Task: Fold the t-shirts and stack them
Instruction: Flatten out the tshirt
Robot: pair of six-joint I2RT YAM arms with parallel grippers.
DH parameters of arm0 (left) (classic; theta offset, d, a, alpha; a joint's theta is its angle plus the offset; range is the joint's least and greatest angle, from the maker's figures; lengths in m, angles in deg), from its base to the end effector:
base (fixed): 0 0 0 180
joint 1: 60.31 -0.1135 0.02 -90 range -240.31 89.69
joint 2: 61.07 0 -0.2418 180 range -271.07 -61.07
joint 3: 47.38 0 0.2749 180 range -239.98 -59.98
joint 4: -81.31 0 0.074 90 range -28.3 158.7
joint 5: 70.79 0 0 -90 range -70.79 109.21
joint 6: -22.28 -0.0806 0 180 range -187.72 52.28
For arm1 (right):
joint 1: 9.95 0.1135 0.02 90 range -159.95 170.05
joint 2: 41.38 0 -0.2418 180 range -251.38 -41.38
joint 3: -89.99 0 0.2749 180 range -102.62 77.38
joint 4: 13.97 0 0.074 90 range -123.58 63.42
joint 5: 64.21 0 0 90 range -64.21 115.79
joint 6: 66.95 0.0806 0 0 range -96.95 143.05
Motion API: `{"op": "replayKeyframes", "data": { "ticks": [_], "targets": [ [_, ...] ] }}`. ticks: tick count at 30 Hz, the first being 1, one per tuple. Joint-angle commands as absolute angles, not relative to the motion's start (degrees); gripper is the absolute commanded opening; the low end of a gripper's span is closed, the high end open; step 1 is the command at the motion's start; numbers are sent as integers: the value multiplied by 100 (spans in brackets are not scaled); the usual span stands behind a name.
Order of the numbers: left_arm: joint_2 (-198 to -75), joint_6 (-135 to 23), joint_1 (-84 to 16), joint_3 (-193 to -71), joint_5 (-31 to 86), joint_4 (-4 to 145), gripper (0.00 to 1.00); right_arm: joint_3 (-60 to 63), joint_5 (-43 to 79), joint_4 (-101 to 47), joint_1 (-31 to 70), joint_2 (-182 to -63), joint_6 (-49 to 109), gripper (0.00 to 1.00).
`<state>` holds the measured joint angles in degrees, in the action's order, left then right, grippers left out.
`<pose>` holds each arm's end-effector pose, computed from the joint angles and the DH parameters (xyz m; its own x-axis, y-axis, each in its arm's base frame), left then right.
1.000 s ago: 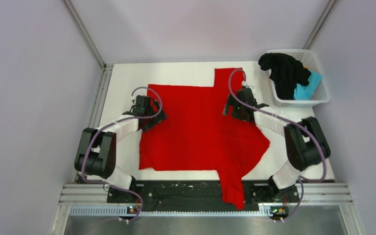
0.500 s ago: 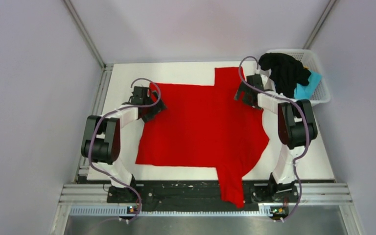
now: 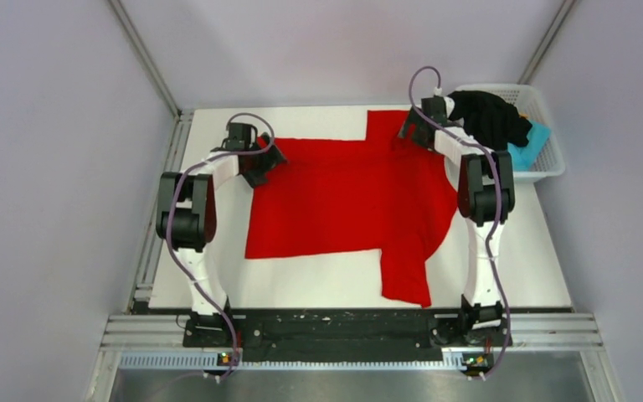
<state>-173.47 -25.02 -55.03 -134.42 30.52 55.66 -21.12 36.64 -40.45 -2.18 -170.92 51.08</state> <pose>0.4534 -0.0578 0.1004 -0.7133 -0.6019 -0.3590 -0.3683 0.7577 -0.5387 0.5403 0.0584 0.1049 -0.6178 0.3815 -0.6876 0.3281 0.9197 0.2155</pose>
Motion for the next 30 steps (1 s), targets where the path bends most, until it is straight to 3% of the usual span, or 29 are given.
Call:
{"op": "replayKeyframes", "data": {
  "ticks": [1, 4, 7, 12, 17, 23, 30],
  "targets": [
    [-18003, -2558, -5673, -14011, 2942, 5045, 99, -2935, 3096, -4552, -450, -17775, 5051, 99],
    [-17867, -2602, -5722, -14304, 2980, 4847, 99, -3296, 2615, -4851, -425, -17572, 4817, 99],
    [-17271, -2632, -5715, -14105, 2906, 4854, 99, -2751, 2702, -4883, -256, -16789, 4546, 99],
    [-15627, -2594, -5610, -12836, 2502, 4829, 99, -688, 3326, -4593, 193, -14740, 4226, 99],
    [-13917, -2086, -5114, -11207, 614, 4015, 99, 1321, 2888, -4067, 434, -13070, 4417, 99],
    [-12239, -1640, -4982, -9702, 441, 3158, 99, 3083, 2858, -3556, 428, -11233, 4902, 99],
    [-11416, -1498, -4976, -8587, 1116, 3925, 97, 4374, 3089, -3183, 418, -9374, 5040, 99]
  ]
}}
